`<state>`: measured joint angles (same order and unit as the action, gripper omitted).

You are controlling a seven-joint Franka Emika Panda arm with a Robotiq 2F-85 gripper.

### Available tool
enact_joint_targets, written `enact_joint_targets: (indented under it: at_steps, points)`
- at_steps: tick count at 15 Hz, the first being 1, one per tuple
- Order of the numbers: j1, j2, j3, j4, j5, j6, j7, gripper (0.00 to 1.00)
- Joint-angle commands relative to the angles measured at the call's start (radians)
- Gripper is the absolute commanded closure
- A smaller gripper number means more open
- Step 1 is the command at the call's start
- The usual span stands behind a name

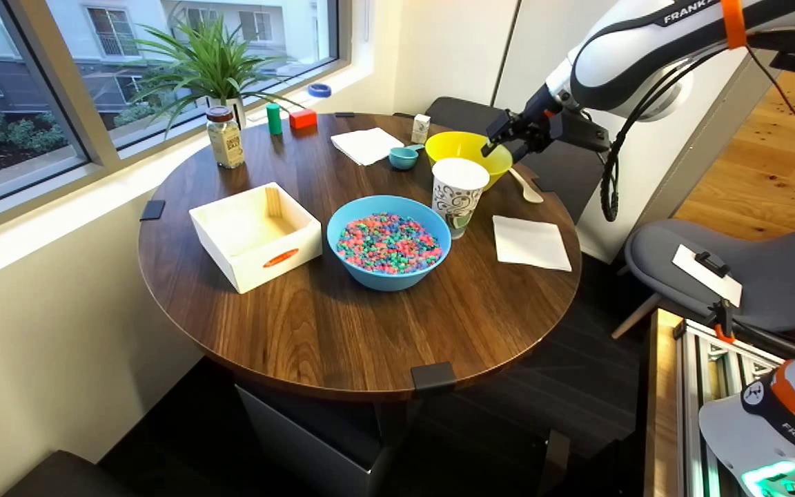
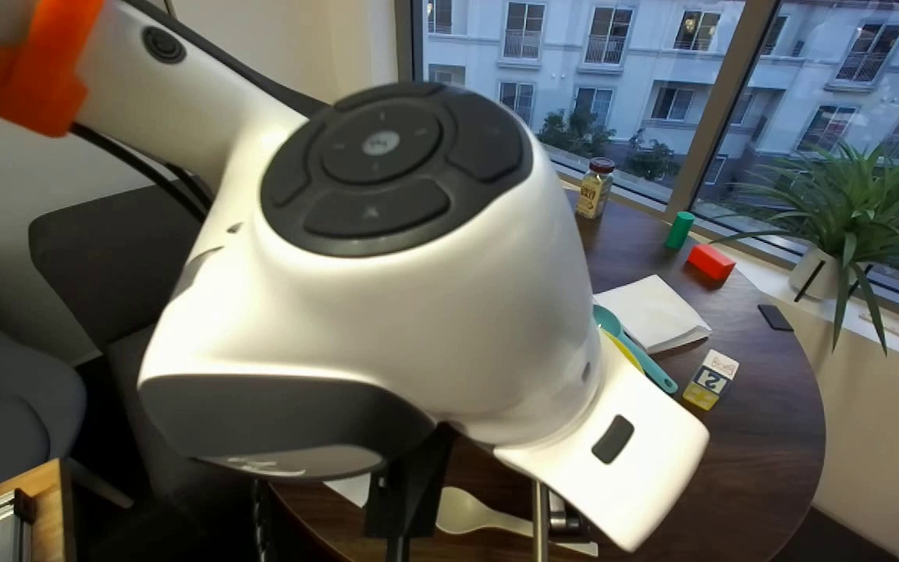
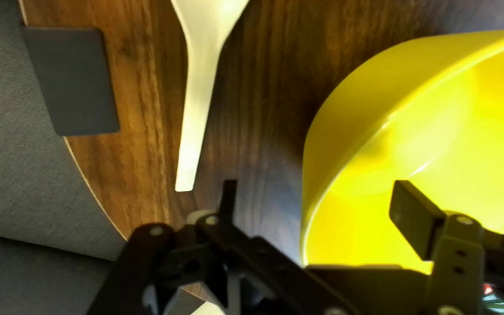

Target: Put the yellow bowl on the paper cup and then put some of the contents of the blue bowl into the yellow bowl

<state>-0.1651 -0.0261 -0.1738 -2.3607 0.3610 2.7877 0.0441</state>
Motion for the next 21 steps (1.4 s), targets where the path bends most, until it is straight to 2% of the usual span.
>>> enact_joint_targets:
  at_steps: [1,7,9,21]
  points:
    - [0.004,0.045,0.001,0.028,0.052,0.023,-0.042,0.42]
    - [0.001,0.063,0.006,0.051,0.111,0.007,-0.081,0.89]
    - [0.001,0.064,0.008,0.054,0.136,0.006,-0.101,1.0]
    - [0.004,-0.036,0.024,0.044,0.322,-0.012,-0.222,0.98]
